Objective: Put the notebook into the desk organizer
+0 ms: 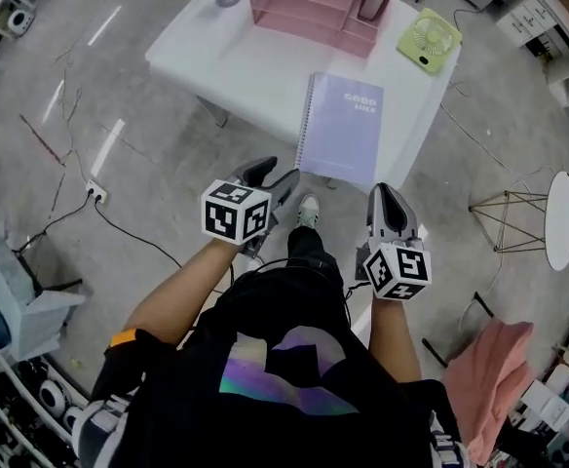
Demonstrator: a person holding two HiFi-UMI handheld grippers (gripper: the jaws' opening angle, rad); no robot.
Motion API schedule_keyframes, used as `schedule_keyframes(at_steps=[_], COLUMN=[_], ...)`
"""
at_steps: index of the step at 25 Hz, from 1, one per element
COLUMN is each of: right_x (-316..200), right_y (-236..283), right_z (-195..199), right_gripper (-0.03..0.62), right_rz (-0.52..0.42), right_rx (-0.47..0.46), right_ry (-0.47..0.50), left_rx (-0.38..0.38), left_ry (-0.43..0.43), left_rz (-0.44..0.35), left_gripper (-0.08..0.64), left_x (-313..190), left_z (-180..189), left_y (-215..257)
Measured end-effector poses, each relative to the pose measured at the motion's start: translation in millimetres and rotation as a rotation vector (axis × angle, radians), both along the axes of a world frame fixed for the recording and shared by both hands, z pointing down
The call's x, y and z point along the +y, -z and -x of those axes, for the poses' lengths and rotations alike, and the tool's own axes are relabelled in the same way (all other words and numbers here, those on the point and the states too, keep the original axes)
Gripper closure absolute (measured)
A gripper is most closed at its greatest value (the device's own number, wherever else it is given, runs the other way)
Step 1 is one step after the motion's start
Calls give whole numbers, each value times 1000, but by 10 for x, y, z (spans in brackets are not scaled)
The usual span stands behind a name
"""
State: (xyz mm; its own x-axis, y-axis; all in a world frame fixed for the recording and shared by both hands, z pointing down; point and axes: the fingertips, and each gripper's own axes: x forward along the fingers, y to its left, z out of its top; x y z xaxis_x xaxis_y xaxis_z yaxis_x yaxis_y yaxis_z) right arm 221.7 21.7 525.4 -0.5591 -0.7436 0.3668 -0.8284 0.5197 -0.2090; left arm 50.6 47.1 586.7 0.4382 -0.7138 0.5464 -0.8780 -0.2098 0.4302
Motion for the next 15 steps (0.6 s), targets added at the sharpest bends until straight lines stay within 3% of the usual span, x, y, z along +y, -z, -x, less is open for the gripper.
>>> schedule_keyframes(at_steps=[7,15], right_x=[-458,-637], right_y=[-323,-529], right_z=[28,92], right_gripper=[574,574], right_rz=[46,77], right_rx=[24,36], right_ry=[39,34], left_rx=[114,231], left_ry=[29,-1], left_rz=[180,273], left_gripper=[325,318], left_x=[-303,-464], left_z=[-21,-81], left_y=[-658,-941])
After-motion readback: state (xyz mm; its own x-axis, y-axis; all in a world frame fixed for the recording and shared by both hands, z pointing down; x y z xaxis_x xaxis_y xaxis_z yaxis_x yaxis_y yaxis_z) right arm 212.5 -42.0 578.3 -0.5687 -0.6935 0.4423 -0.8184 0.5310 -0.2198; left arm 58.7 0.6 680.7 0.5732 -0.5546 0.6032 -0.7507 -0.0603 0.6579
